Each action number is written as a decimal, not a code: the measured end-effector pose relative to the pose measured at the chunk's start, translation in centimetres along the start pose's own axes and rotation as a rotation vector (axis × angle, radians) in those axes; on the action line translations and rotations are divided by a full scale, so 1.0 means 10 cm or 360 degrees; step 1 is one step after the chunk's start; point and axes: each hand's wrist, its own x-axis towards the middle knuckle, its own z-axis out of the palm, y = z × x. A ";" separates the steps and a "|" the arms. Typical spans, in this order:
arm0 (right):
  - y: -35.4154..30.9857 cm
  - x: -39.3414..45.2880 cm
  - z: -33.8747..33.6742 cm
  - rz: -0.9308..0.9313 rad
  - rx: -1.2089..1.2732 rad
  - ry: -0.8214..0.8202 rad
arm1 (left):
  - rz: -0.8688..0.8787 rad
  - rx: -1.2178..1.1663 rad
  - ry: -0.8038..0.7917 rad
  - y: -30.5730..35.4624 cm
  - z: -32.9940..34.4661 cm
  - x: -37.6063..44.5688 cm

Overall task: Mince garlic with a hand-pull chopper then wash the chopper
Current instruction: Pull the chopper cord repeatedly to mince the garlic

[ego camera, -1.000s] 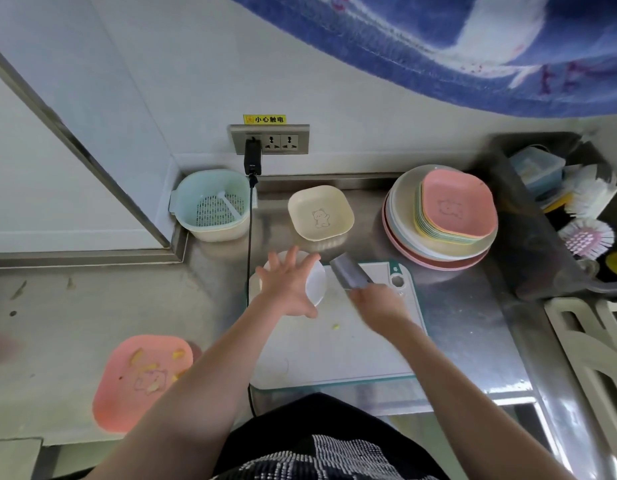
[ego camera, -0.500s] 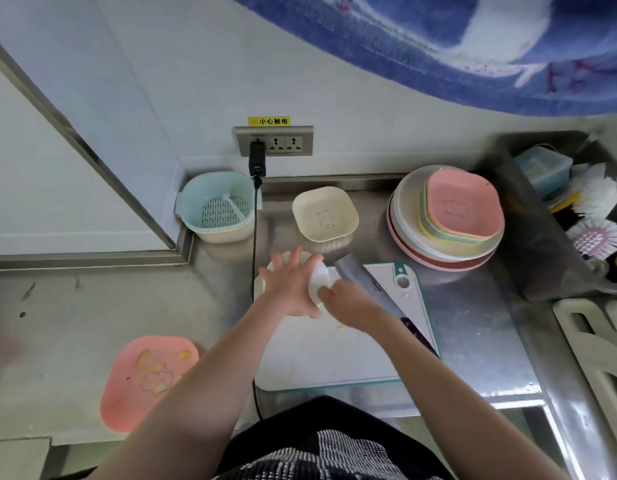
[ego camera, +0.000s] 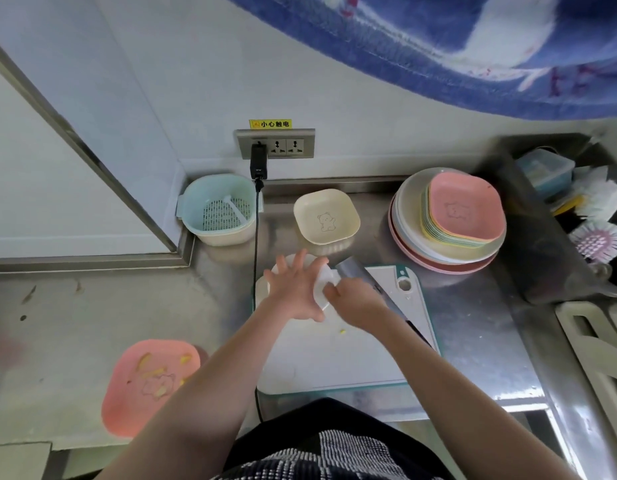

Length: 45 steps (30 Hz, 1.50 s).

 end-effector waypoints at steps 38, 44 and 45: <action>0.10 -0.06 0.34 -0.0369 -0.0442 0.0158 | 0.0069 0.0536 0.0445 -0.02 0.07 -0.02; 0.83 0.10 0.04 0.0498 -0.0141 0.0280 | 0.0086 0.0505 0.0403 0.02 0.00 0.01; 0.94 0.08 -0.02 0.0665 -0.0038 0.0307 | 0.0064 0.0461 0.0395 0.04 -0.01 0.02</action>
